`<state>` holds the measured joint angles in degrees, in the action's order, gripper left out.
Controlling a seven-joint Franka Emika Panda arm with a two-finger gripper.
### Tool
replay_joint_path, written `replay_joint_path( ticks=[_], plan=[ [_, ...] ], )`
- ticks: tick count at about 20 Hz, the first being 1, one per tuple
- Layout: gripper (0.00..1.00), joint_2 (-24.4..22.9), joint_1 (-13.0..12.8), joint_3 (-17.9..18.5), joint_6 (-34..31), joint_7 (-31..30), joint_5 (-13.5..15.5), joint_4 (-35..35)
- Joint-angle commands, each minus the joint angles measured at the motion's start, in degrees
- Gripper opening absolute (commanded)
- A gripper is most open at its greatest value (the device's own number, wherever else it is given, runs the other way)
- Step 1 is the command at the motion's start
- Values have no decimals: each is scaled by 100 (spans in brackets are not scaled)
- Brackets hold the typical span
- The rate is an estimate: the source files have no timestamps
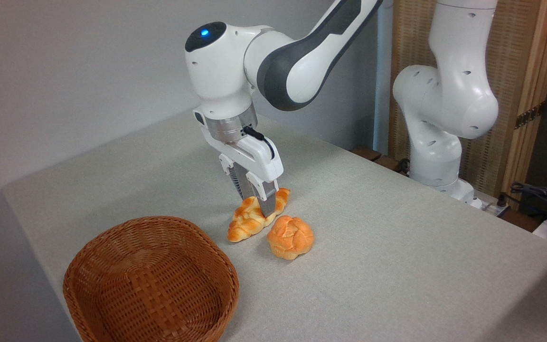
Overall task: Put bread into the basket
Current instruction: 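Close the gripper around the braided bread roll, then lift the braided roll and carry it over the wicker basket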
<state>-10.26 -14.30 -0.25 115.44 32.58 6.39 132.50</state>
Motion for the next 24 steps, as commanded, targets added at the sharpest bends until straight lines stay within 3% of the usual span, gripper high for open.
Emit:
replay_joint_path(
  ticks=[1,9,17,20,24],
  plan=[
    [37,24,-29,-2,-257,-33,3,-162],
    [35,33,-29,51,-688,-42,-76,-583],
    [32,313,6,498,-2358,468,-76,-2269],
    [34,831,137,605,-2351,643,-67,-3367],
    [36,2052,252,526,-2132,758,-67,-4766]
  ],
)
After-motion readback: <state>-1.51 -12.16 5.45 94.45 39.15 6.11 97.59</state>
